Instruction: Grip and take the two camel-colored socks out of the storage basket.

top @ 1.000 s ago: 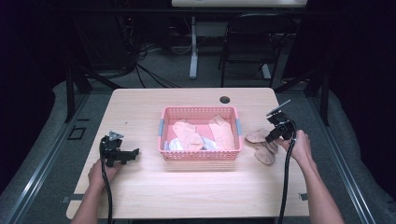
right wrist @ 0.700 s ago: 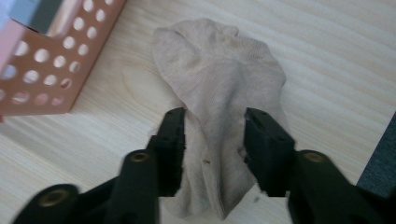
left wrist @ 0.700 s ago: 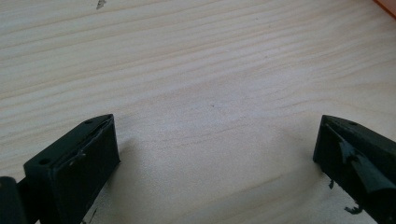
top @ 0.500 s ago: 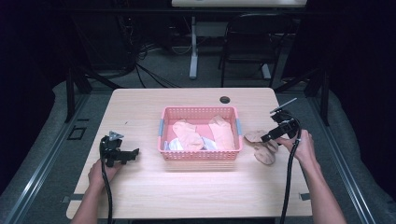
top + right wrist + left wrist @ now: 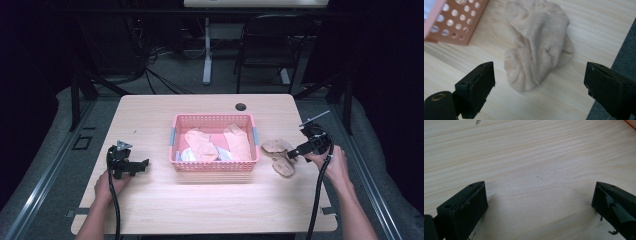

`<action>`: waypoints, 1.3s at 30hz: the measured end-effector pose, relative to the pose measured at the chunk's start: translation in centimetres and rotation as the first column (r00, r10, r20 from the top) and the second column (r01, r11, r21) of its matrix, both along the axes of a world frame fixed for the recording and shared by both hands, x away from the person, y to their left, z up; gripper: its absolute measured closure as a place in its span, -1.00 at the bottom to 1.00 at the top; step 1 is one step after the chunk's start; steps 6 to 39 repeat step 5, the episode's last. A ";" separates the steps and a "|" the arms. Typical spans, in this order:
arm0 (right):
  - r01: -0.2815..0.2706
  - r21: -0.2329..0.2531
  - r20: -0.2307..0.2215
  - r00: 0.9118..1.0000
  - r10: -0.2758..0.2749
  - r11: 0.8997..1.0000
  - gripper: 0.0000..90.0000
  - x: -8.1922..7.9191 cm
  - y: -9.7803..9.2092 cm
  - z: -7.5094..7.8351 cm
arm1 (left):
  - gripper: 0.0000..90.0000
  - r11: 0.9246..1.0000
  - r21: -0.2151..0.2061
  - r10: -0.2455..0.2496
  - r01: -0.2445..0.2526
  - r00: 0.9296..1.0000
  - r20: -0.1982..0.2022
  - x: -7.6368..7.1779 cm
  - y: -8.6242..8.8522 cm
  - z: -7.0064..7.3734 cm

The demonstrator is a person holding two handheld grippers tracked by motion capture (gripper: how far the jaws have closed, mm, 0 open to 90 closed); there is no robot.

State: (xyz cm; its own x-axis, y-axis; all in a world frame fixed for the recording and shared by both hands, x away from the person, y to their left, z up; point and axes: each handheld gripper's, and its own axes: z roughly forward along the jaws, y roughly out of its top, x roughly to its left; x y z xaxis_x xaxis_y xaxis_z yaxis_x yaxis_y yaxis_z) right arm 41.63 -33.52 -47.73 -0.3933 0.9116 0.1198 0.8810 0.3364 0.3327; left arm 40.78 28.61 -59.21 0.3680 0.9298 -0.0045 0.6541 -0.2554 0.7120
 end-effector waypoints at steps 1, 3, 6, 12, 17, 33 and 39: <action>0.012 0.005 -0.010 1.000 -0.012 1.000 -0.83 0.1 -0.4 -0.4 | -1.00 1.000 0.000 0.000 0.000 1.000 0.000 0.0 0.0 0.0; 0.013 0.005 -0.020 1.000 -0.013 1.000 -0.85 0.2 -0.6 -0.7 | -1.00 1.000 0.000 0.000 0.000 1.000 0.000 0.0 0.0 0.0; 0.009 0.004 -0.023 1.000 -0.009 1.000 -0.85 0.3 -0.7 -0.8 | -1.00 1.000 0.000 0.000 0.000 1.000 0.000 0.0 0.0 0.0; 0.009 0.004 -0.023 1.000 -0.009 1.000 -0.85 0.3 -0.7 -0.8 | -1.00 1.000 0.000 0.000 0.000 1.000 0.000 0.0 0.0 0.0; 0.009 0.004 -0.023 1.000 -0.009 1.000 -0.85 0.3 -0.7 -0.8 | -1.00 1.000 0.000 0.000 0.000 1.000 0.000 0.0 0.0 0.0; 0.009 0.004 -0.023 1.000 -0.009 1.000 -0.85 0.3 -0.7 -0.8 | -1.00 1.000 0.000 0.000 0.000 1.000 0.000 0.0 0.0 0.0; 0.009 0.004 -0.023 1.000 -0.009 1.000 -0.85 0.3 -0.7 -0.8 | -1.00 1.000 0.000 0.000 0.000 1.000 0.000 0.0 0.0 0.0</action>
